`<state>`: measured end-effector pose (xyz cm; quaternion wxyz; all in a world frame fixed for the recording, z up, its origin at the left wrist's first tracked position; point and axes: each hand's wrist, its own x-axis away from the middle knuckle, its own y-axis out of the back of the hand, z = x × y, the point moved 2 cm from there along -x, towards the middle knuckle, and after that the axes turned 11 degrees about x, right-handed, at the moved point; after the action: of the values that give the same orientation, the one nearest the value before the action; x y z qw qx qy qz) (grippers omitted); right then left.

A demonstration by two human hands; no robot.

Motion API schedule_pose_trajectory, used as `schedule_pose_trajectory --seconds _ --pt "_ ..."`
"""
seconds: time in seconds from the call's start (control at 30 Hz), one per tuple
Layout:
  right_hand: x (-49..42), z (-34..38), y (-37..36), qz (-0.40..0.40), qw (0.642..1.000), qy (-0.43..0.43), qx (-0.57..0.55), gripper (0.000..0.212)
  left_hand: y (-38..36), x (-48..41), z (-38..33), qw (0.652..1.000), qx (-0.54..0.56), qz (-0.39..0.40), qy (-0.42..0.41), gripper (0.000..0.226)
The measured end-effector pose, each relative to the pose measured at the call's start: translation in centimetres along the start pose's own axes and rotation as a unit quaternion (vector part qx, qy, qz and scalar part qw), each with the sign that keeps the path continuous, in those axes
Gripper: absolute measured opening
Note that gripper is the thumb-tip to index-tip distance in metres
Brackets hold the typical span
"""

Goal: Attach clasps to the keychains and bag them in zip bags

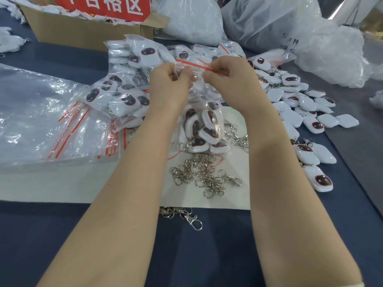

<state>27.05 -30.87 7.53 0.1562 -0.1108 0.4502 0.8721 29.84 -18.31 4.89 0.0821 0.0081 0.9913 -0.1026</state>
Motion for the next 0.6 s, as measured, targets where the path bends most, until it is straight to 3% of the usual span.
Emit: schedule_pose_trajectory --seconds 0.4,0.6 --pt "0.09 0.26 0.16 -0.022 0.999 0.043 -0.020 0.007 -0.16 0.20 -0.32 0.999 0.031 0.037 0.006 0.022" --pt "0.13 -0.43 0.43 0.001 0.999 0.044 0.005 0.009 -0.30 0.45 -0.36 0.998 -0.023 0.050 -0.013 0.015"
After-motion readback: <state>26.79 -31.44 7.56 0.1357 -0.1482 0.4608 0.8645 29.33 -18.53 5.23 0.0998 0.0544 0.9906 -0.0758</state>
